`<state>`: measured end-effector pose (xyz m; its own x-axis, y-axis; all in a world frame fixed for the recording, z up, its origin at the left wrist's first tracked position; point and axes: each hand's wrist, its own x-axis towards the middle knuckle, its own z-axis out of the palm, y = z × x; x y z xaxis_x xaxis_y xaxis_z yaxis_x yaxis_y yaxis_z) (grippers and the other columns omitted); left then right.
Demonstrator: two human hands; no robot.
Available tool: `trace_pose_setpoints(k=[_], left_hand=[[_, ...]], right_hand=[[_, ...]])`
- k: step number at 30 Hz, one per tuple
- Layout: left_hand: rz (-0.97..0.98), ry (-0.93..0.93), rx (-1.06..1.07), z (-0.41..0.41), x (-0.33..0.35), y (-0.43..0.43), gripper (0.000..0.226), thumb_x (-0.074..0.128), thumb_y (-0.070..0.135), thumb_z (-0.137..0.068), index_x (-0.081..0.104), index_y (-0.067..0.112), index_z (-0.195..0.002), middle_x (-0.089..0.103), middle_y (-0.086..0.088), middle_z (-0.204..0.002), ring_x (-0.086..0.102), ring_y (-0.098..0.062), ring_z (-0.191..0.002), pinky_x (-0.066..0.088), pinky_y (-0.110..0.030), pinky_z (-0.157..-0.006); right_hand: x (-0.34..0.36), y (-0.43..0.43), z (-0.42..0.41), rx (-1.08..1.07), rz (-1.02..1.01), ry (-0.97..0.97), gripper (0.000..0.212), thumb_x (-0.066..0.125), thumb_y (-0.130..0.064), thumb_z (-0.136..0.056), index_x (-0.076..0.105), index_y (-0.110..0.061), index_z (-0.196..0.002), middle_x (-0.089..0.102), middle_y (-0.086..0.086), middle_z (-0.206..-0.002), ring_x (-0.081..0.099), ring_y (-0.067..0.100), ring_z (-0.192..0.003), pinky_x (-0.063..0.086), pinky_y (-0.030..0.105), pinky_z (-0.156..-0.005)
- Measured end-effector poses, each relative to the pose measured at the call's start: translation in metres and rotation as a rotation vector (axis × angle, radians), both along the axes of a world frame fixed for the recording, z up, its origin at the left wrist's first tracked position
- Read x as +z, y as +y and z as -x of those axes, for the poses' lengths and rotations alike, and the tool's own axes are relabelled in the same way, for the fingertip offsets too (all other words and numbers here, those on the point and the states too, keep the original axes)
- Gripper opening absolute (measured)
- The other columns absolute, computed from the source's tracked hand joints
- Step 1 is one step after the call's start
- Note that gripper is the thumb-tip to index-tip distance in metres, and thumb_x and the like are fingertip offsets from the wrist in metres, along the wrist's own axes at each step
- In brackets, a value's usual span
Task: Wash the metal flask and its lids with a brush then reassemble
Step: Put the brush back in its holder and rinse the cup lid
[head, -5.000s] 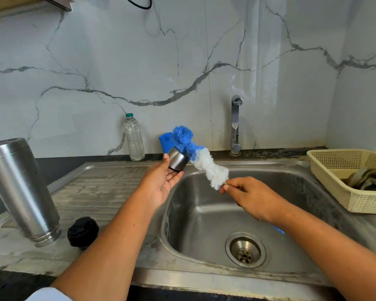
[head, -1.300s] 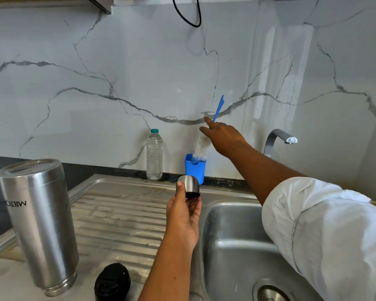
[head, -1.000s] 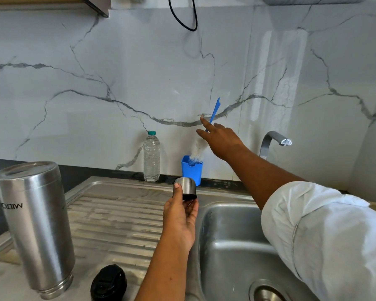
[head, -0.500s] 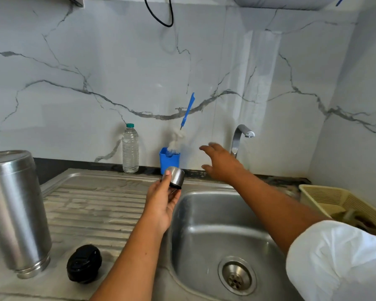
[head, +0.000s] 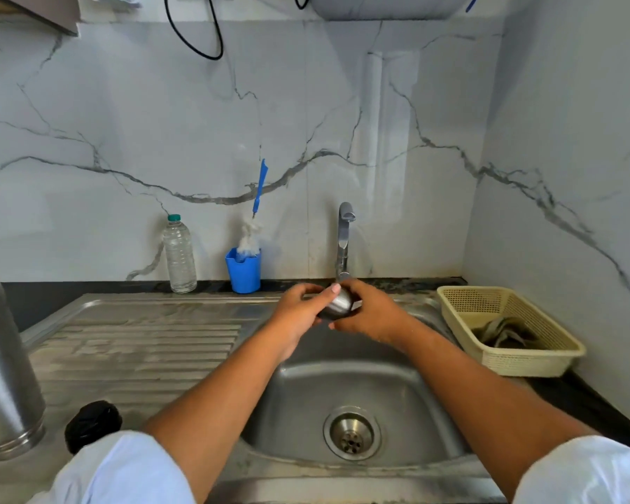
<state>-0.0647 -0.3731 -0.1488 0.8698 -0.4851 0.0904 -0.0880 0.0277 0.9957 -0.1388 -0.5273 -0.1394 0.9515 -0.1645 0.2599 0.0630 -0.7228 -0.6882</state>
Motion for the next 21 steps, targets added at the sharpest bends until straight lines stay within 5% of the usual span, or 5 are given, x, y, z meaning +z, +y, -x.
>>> trace_pose_setpoints(k=[6,8,12,16,21], left_hand=[[-0.129,-0.091,-0.049,-0.040,0.018,-0.049,0.036,0.050,0.042,-0.108,0.065,0.014,-0.122,0.071,-0.010,-0.123,0.067,-0.024,-0.116,0.057,-0.039,-0.098],[-0.348,-0.355,0.010,-0.063,0.017,-0.066,0.030,0.048,0.027,-0.110,0.064,0.014,-0.132,0.066,-0.012,-0.133,0.061,-0.029,-0.124,0.050,-0.038,-0.106],[-0.913,-0.971,-0.043,-0.103,0.011,-0.084,0.054,0.050,0.012,-0.105,0.041,0.026,-0.157,0.040,-0.001,-0.163,0.039,-0.024,-0.148,0.037,-0.040,-0.117],[-1.248,-1.277,-0.098,-0.123,0.012,-0.093,0.060,0.039,0.017,-0.110,0.019,0.030,-0.165,0.008,0.010,-0.173,0.009,-0.016,-0.159,0.029,-0.045,-0.122],[-1.415,-1.528,-0.083,-0.137,0.017,-0.093,0.061,0.042,0.019,-0.109,0.019,0.028,-0.165,0.009,0.011,-0.173,0.011,-0.015,-0.159,0.021,-0.042,-0.124]], right_hand=[[0.003,-0.026,-0.011,-0.208,-0.382,0.001,0.050,0.080,-0.031,-0.083,0.051,-0.023,-0.122,0.065,0.000,-0.107,0.073,0.019,-0.091,0.063,0.038,-0.081],[0.004,-0.033,-0.018,-0.248,-0.483,0.046,0.047,0.074,-0.040,-0.087,0.044,-0.028,-0.121,0.064,0.001,-0.110,0.074,0.019,-0.090,0.062,0.037,-0.082],[0.003,-0.041,-0.033,-0.267,-0.709,0.081,0.039,0.068,-0.039,-0.091,0.054,-0.021,-0.124,0.068,0.004,-0.109,0.073,0.021,-0.094,0.061,0.037,-0.086],[-0.005,-0.043,-0.048,-0.280,-0.791,0.104,0.030,0.069,-0.035,-0.090,0.062,-0.019,-0.114,0.071,0.008,-0.111,0.073,0.024,-0.096,0.062,0.033,-0.083],[-0.009,-0.044,-0.058,-0.343,-0.642,0.059,0.026,0.072,-0.035,-0.087,0.055,-0.020,-0.099,0.069,0.009,-0.104,0.069,0.019,-0.087,0.052,0.027,-0.063]])
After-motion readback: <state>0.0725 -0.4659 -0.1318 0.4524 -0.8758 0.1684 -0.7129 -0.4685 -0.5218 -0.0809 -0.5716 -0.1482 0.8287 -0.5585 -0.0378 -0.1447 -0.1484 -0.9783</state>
